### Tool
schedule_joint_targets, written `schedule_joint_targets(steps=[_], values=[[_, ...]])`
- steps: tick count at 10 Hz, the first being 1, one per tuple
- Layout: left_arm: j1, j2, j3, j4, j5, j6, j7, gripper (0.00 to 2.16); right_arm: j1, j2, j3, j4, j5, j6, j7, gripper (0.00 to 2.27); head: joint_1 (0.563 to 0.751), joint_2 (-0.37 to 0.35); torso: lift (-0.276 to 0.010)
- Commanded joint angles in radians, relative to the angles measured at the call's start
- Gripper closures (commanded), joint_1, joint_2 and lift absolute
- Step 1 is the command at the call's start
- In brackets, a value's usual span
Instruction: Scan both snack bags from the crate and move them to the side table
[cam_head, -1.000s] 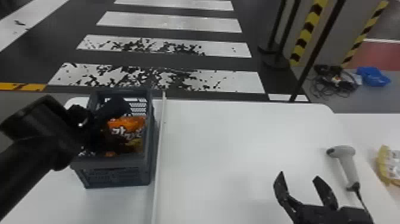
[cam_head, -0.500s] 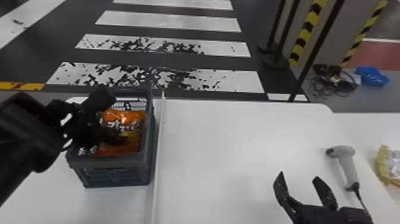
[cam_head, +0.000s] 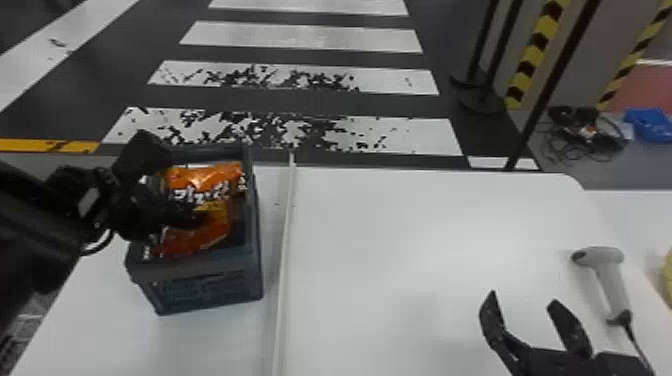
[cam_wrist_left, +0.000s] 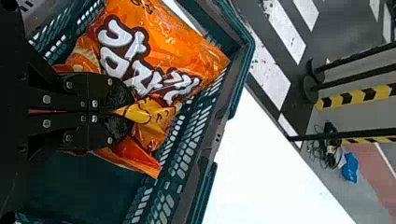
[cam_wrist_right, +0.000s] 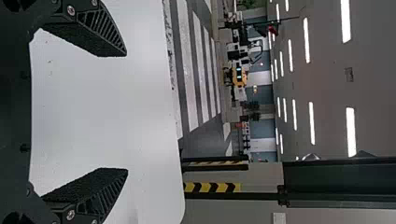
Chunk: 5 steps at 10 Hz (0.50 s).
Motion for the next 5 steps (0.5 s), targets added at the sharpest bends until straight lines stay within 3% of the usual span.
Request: schedule_joint_targets(steps=[1, 3, 5], values=[[0.036, -0.001, 0.052, -0.015, 0.044, -0.045, 0.017, 2.14, 0.000, 0.000, 0.001, -0.001, 0.000, 0.005, 0.000, 0.12, 0.695, -0.013, -0.099], [0.088, -0.022, 0.105, -0.014, 0.089, -0.155, 0.040, 2.14, 0.000, 0.000, 0.000, 0.002, -0.001, 0.008, 0.000, 0.12, 0.695, -0.010, -0.099], [0.157, -0.070, 0.174, -0.015, 0.118, -0.266, 0.065, 2.14, -0.001, 0.000, 0.000, 0.005, 0.000, 0.011, -0.002, 0.12, 0.695, -0.019, -0.099]])
